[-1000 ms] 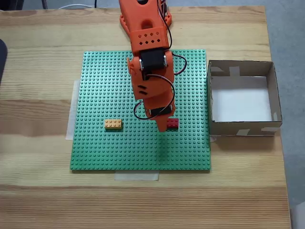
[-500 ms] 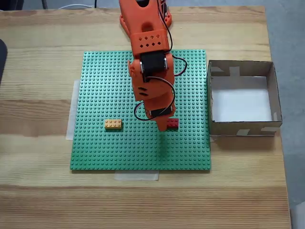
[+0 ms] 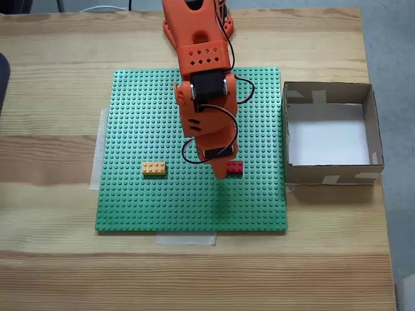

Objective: Pick the red lego block and put it in the box.

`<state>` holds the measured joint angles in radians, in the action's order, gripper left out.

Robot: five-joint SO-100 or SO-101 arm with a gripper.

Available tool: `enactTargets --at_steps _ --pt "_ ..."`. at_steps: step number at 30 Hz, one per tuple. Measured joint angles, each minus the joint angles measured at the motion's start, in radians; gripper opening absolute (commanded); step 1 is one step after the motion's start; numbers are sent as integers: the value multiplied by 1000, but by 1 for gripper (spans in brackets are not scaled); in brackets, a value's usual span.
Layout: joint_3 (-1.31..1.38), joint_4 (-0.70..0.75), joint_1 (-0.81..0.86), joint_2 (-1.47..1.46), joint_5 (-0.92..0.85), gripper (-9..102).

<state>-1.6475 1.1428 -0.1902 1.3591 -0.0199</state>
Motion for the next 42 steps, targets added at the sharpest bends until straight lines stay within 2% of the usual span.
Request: enactTargets --at_steps 31,42 --pt "74 51 -78 -63 173 17" --pt "91 66 -91 -69 175 19"
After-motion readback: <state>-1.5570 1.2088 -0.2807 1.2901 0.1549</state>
